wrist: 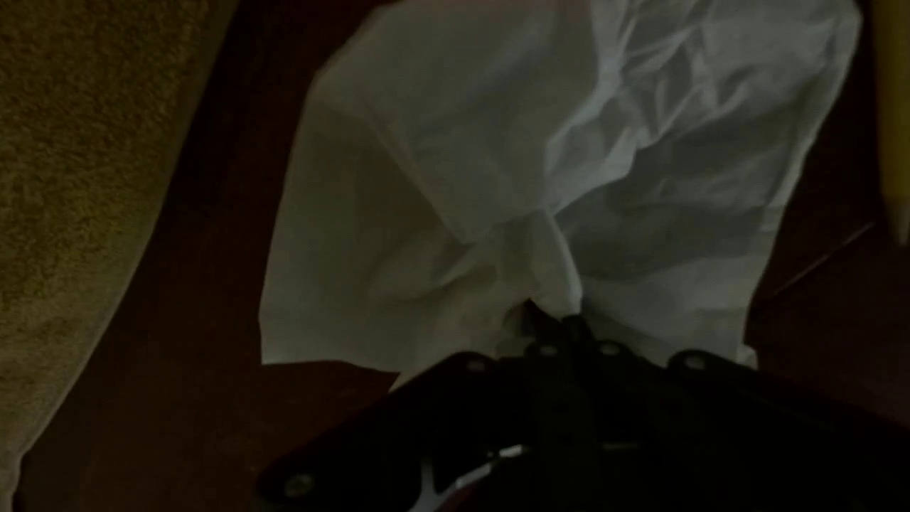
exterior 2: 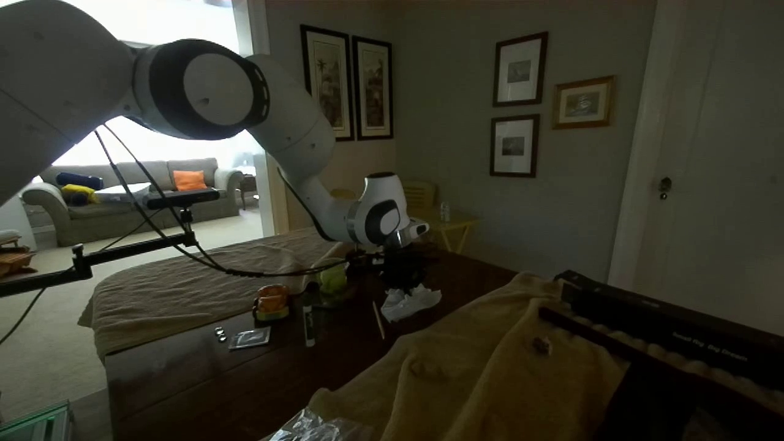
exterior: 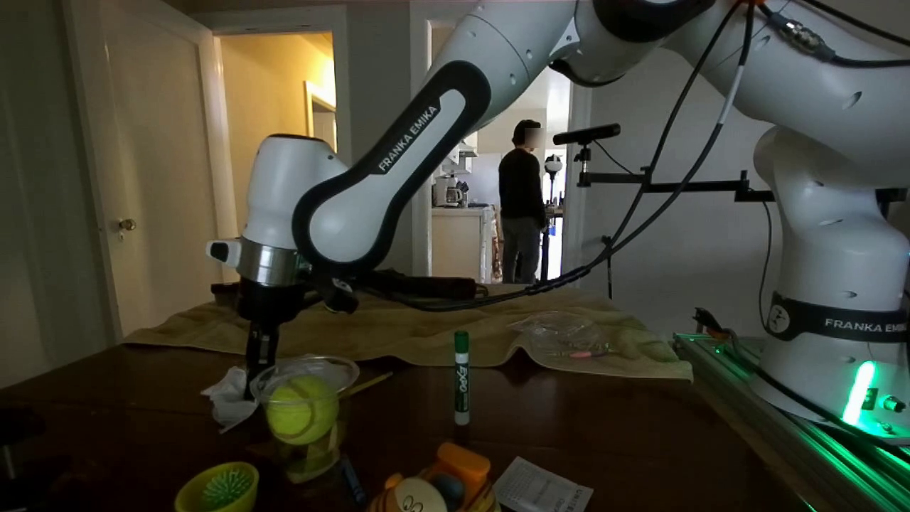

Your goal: Use the paper towel to wipe the table

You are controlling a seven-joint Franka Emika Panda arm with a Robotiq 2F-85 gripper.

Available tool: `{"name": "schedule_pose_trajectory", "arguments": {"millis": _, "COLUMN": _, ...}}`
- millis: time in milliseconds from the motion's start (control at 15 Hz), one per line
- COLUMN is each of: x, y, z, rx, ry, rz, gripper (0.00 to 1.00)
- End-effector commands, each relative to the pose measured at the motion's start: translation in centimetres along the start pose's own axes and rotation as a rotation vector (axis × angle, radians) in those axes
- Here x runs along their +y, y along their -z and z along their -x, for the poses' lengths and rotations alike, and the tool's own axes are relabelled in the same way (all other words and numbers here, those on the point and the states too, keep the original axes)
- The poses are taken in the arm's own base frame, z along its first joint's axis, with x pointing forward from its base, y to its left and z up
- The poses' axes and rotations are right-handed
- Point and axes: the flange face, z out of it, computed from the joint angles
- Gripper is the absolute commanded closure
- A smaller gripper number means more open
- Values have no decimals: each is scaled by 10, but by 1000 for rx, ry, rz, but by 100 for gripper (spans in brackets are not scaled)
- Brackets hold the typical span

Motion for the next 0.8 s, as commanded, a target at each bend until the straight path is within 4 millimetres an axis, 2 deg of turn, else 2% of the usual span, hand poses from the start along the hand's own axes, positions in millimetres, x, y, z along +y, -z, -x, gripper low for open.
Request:
{"name": "schedule_pose_trajectory", "arguments": {"millis": 0, "x": -12, "y": -2, "z": 23, "rx": -51, "ry": 11, "rz": -4, "gripper": 100}}
{"name": "schedule_pose_trajectory", "arguments": {"millis": 267, "x": 18, "y": -1, "z": 57, "rx": -94, "ry": -39, "rz": 46, "gripper": 100}}
{"name": "schedule_pose_trajectory", "arguments": {"millis": 400, "x": 34, "y": -4, "z": 62, "rx": -89, "ry": -55, "rz": 82, "gripper": 100}}
{"name": "schedule_pose_trajectory", "arguments": {"millis": 533, "x": 44, "y": -6, "z": 62, "rx": -75, "ry": -64, "rz": 94, "gripper": 100}}
{"name": "schedule_pose_trajectory", "arguments": {"millis": 733, "x": 39, "y": -3, "z": 44, "rx": -28, "ry": -52, "rz": 72, "gripper": 100}}
